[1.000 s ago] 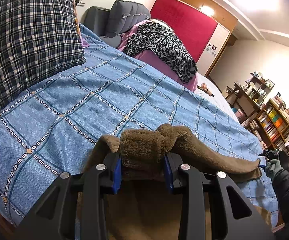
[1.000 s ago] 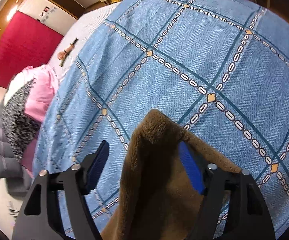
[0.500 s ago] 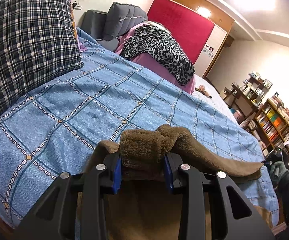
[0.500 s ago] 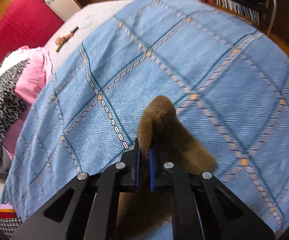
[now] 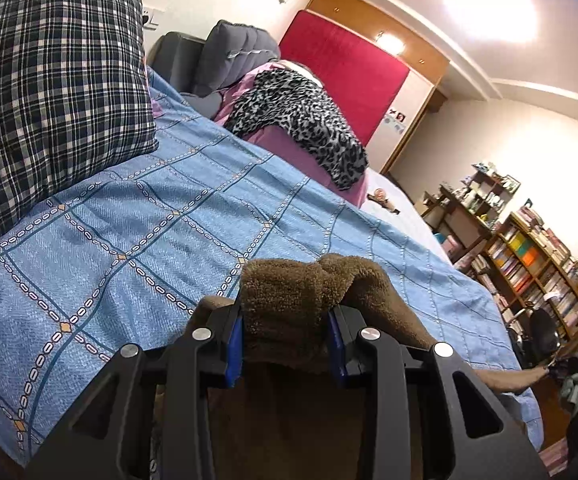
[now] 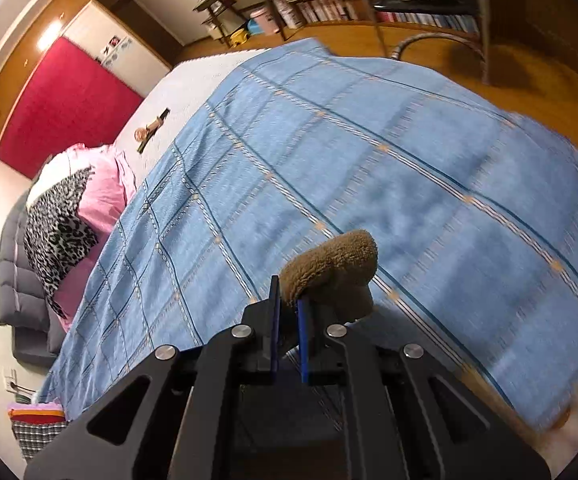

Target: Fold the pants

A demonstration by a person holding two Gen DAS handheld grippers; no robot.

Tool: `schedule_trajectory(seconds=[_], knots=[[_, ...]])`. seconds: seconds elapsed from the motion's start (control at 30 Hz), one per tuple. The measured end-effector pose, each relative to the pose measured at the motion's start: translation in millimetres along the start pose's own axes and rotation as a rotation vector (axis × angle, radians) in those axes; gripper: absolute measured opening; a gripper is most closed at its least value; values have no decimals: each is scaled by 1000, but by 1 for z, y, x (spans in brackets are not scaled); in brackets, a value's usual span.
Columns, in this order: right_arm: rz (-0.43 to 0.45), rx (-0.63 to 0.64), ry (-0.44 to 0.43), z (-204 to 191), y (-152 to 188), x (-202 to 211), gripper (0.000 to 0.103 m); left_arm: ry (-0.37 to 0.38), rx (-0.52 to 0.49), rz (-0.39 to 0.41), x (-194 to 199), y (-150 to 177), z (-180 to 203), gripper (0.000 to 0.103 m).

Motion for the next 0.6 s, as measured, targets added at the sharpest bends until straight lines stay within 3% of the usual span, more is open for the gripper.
schedule_trajectory(seconds=[0.27,0.6], knots=[[46,-70,47,91,57,80,7,34,-28,-6,31,9,-10,34],[40,-109,74,160,109,106,7,0,-86,-34,64,38,-22,34]])
Point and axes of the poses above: each gripper's, at about its wrist camera, not at the fingertips, and x roughly against the way its jaws point, z to its right, y to its underside, the point moved 10 cm from there along -x, roughly the way its jaws point, and after that the axes turned 14 degrees about z, right-handed, at the moved point
